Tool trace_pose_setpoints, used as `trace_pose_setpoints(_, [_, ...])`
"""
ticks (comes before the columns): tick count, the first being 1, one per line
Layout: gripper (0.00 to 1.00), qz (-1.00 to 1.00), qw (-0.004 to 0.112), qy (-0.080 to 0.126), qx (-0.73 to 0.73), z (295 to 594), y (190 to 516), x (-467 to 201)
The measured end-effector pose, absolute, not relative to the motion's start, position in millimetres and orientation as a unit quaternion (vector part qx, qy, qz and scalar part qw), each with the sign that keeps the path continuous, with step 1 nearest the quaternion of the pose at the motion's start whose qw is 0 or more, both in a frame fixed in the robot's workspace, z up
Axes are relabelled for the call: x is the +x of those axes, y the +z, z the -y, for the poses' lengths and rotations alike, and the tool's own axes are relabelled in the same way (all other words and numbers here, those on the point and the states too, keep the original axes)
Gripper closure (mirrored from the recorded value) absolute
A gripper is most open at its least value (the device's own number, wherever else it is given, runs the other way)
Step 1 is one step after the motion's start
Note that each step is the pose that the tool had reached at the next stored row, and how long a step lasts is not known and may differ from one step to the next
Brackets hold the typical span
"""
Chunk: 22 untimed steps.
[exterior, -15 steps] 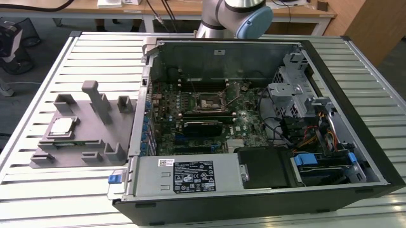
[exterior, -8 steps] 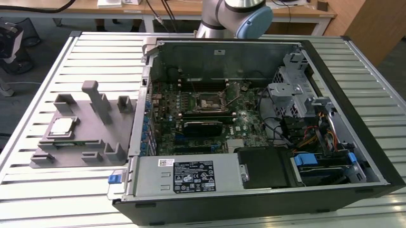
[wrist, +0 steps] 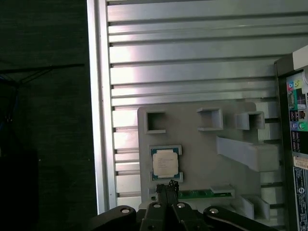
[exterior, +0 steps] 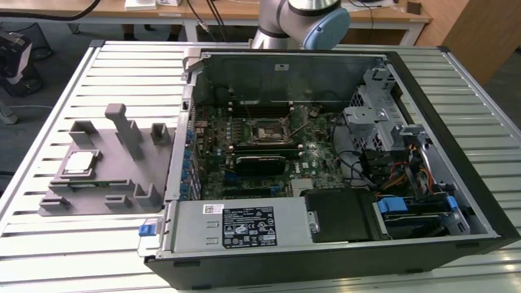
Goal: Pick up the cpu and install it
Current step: 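Pick up the cpu and move it towards the insertion slot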
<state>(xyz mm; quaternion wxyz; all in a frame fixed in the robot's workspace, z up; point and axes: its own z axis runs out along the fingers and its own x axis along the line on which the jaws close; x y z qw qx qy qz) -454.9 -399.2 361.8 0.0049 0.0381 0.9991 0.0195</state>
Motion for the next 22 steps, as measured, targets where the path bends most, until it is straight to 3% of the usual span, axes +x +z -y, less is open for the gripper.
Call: trace_pose_setpoints(22, [0.89, -0.999, 0.006, 0.02, 0.038, 401, 345, -455])
